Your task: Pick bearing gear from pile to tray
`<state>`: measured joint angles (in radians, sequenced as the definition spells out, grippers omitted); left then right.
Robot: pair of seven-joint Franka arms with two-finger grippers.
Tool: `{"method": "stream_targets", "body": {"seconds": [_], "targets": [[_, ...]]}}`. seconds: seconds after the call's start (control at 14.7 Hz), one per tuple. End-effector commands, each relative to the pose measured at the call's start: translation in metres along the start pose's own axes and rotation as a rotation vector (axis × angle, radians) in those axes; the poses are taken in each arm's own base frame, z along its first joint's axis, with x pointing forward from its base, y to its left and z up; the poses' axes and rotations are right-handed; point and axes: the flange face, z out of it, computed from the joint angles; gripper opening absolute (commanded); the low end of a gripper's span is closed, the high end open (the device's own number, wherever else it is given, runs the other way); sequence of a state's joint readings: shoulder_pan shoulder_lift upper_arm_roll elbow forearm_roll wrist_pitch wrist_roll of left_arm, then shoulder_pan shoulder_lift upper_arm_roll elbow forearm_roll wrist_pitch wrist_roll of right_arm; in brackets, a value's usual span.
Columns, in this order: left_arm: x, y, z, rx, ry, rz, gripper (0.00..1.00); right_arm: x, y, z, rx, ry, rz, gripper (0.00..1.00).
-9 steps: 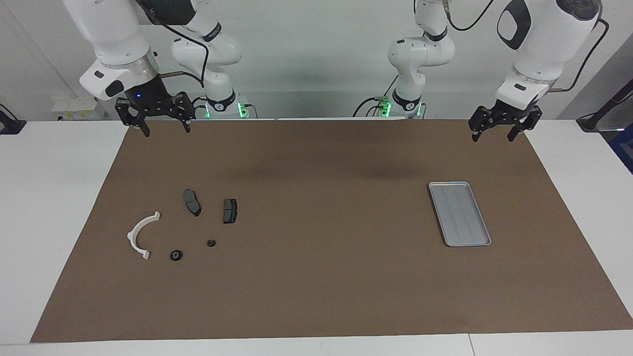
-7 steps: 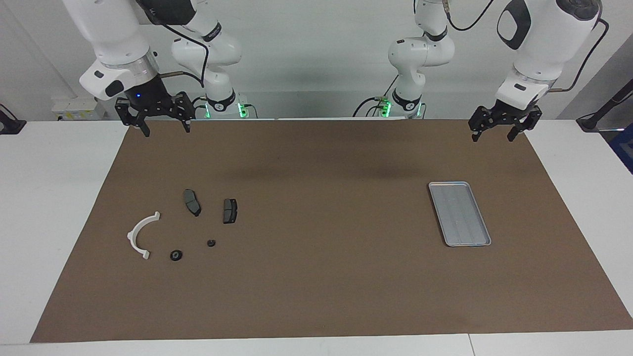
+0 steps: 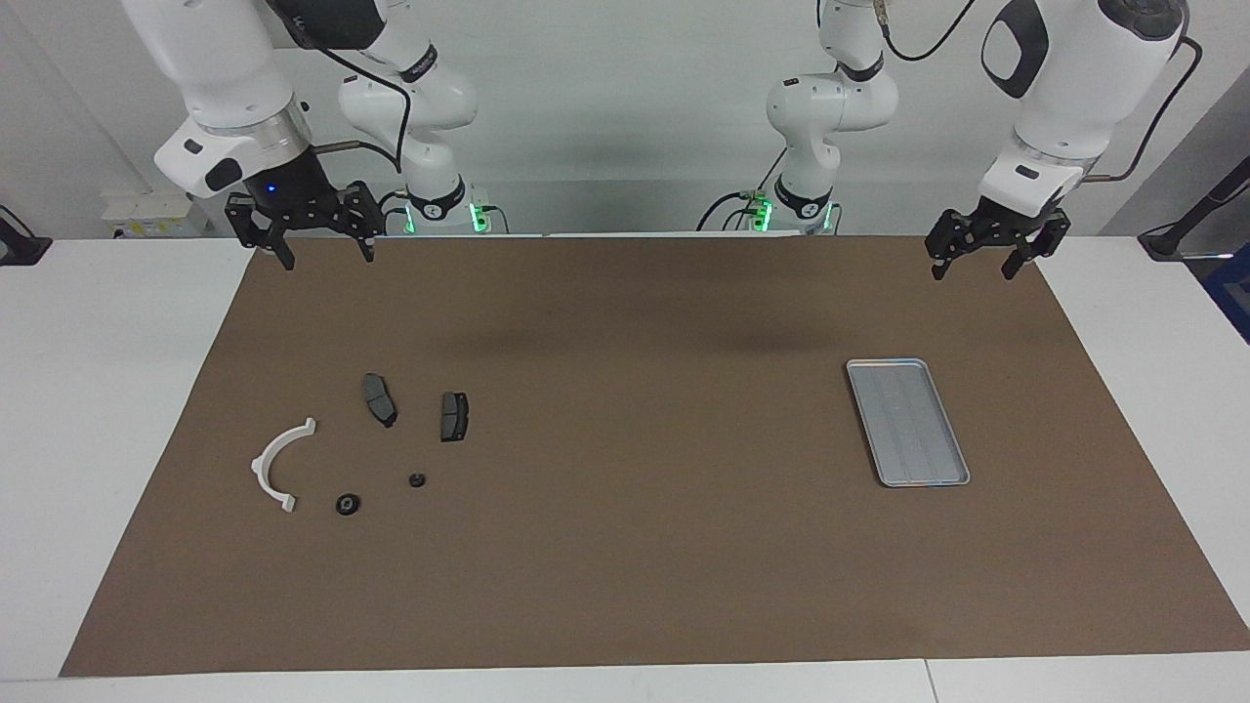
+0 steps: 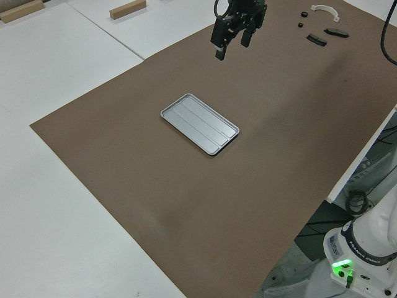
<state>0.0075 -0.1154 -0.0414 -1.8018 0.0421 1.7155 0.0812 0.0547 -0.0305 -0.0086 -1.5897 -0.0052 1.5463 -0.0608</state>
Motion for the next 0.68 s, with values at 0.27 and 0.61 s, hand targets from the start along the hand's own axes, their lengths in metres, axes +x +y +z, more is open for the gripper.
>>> {"method": "stream_targets", "body": {"seconds": [0.27,0.61], "targets": [[-0.0046,0.0014,-0.0027,-0.012,0.012,0.009,1.0,-0.0045,0.0087,-0.0052,0.017,0.014,0.037,1.0],[-0.0043,0.0014,-0.0019,-0.012,0.01,0.009,1.0,-0.0044,0.0108,-0.0048,0.012,0.015,0.039,1.0]]}}
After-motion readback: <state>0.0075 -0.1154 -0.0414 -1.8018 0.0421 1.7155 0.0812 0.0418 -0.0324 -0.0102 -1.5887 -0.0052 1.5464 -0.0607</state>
